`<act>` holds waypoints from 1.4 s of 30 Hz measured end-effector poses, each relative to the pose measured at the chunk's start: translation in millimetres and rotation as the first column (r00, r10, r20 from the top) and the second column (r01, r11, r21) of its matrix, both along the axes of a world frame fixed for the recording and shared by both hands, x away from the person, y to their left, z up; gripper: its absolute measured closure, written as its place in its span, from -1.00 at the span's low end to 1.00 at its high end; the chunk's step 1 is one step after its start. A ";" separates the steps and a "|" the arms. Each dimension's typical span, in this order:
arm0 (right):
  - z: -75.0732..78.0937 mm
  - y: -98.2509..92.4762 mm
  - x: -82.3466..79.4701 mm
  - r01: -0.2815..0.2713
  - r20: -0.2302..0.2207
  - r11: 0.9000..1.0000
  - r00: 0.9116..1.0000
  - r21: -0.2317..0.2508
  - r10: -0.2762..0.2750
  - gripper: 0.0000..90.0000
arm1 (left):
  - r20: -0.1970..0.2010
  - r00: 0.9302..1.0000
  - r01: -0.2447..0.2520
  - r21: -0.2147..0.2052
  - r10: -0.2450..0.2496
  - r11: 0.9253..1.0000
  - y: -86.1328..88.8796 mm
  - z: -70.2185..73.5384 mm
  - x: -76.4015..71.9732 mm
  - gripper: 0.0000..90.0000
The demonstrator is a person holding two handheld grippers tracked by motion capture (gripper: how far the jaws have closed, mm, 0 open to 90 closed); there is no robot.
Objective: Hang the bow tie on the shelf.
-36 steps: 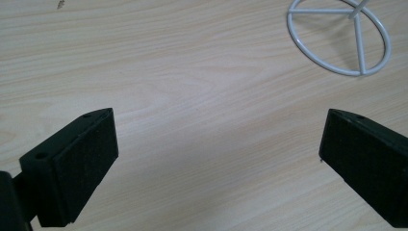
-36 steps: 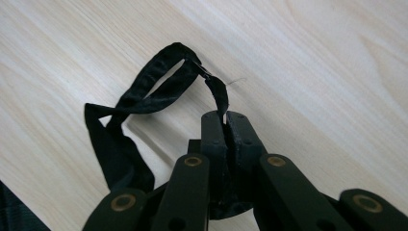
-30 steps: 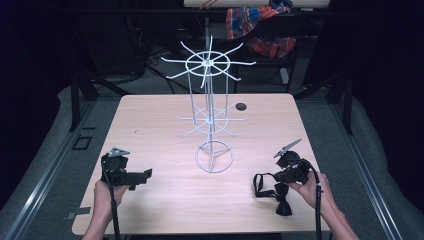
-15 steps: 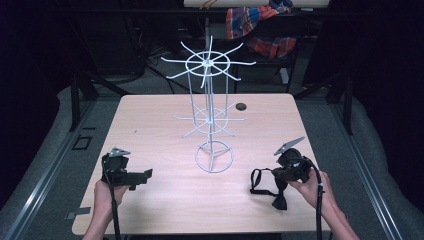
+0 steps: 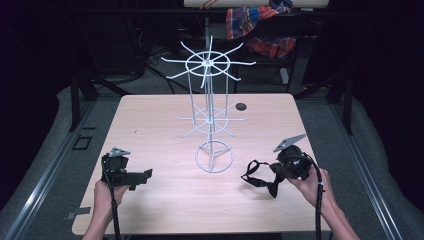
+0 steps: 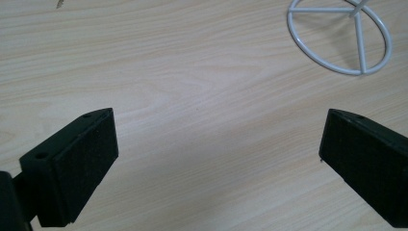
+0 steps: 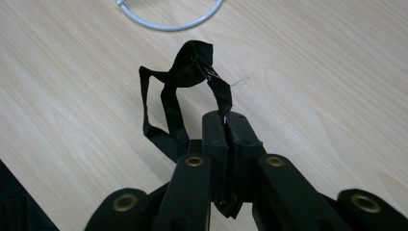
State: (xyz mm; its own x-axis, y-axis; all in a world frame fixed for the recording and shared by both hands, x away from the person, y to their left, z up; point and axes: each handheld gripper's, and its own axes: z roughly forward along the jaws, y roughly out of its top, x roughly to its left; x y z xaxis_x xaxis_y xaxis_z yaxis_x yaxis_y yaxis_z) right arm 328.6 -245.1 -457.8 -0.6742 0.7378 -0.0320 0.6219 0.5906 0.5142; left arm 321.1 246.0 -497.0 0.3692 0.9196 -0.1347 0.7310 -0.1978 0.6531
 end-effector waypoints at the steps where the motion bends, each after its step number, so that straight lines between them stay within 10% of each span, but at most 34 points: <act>1: 1.1 0.0 0.1 0.000 0.004 1.000 1.000 -0.005 0.000 0.94 | 0.000 1.000 0.001 0.000 -0.001 1.000 0.1 0.0 0.0 -1.00; 42: 46.3 9.7 -5.3 -0.051 0.097 0.998 0.994 0.044 0.046 0.94 | 0.006 1.000 -0.003 0.005 0.003 1.000 -0.5 -0.7 0.3 -1.00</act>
